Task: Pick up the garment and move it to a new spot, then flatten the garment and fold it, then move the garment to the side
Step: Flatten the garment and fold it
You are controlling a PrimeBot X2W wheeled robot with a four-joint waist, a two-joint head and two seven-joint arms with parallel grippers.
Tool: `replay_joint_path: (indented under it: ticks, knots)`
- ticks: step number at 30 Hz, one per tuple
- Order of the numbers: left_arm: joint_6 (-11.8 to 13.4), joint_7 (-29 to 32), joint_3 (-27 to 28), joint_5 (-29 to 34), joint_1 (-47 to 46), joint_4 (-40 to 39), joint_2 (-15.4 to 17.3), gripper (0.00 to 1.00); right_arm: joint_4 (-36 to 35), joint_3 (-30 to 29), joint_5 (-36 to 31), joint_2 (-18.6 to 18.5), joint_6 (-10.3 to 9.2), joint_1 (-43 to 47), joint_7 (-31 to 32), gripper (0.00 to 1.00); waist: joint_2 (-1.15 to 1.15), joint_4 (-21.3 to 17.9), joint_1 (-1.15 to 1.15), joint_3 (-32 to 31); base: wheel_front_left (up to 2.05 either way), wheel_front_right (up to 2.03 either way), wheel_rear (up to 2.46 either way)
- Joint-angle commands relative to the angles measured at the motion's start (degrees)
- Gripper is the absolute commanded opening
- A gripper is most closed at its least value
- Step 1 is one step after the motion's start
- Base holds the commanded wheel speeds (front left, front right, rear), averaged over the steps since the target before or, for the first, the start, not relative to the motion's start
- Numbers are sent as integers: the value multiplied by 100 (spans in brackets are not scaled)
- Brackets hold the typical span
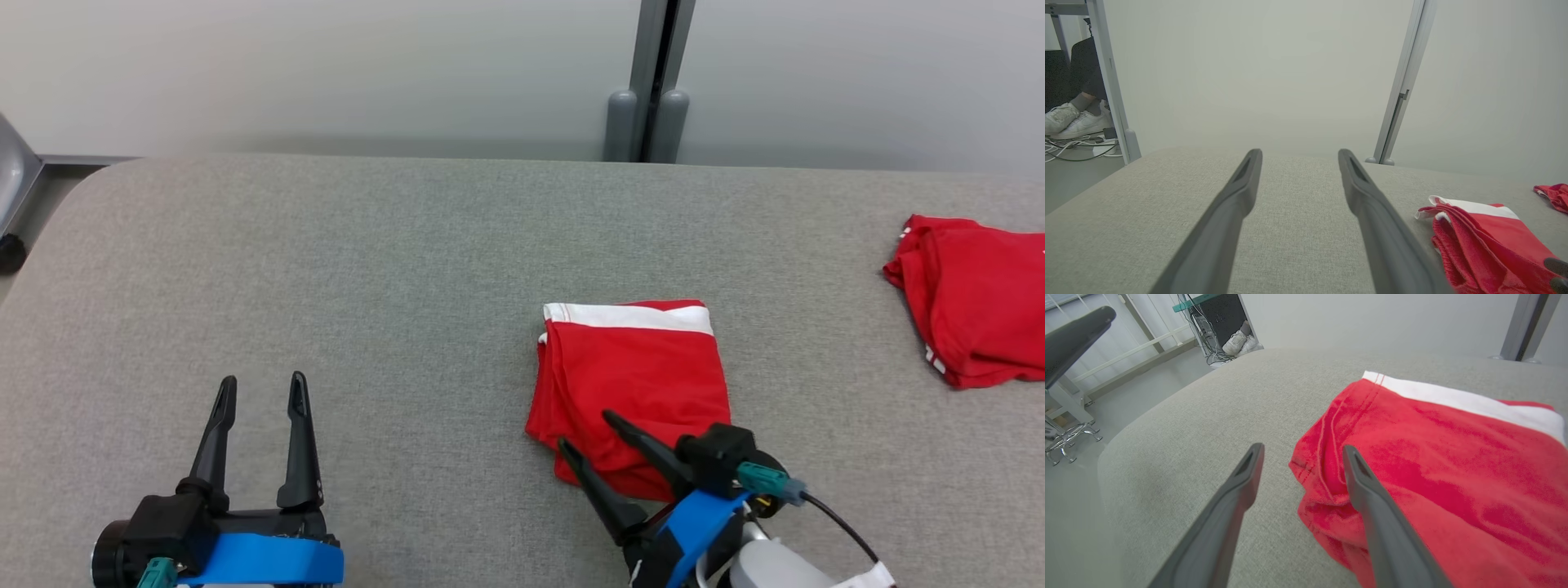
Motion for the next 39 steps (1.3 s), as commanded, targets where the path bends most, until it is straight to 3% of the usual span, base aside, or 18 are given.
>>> replay_joint_path:
  ticks: [1,5,11,19,25,39]
  knots:
    - [-5,-13,-26,14,-23,3,-5,100,-53,-20,8,-87,3,117,-55,100,-1,-47,0,-50,0,0,0]
    - [-18,-13,-19,52,33,40,-4,100,-377,-299,0,-270,3,290,-226,100,-1,-211,0,-190,0,0,0]
    - [-48,-13,76,163,126,39,-5,100,-931,-1236,-254,-481,3,748,-311,100,-1,-534,0,-359,0,0,0]
    - [-37,-13,210,308,272,112,-3,100,-1535,-2612,-754,-310,3,1496,-311,100,-1,-916,0,-531,0,0,0]
    - [-59,-13,269,388,401,151,11,100,-2042,-3465,-1111,-35,3,2116,-313,100,-1,-956,0,-635,0,0,0]
    - [-1,-13,306,471,555,51,74,100,-2790,-3884,-1596,468,4,2857,-49,100,-1,-727,0,-722,0,0,0]
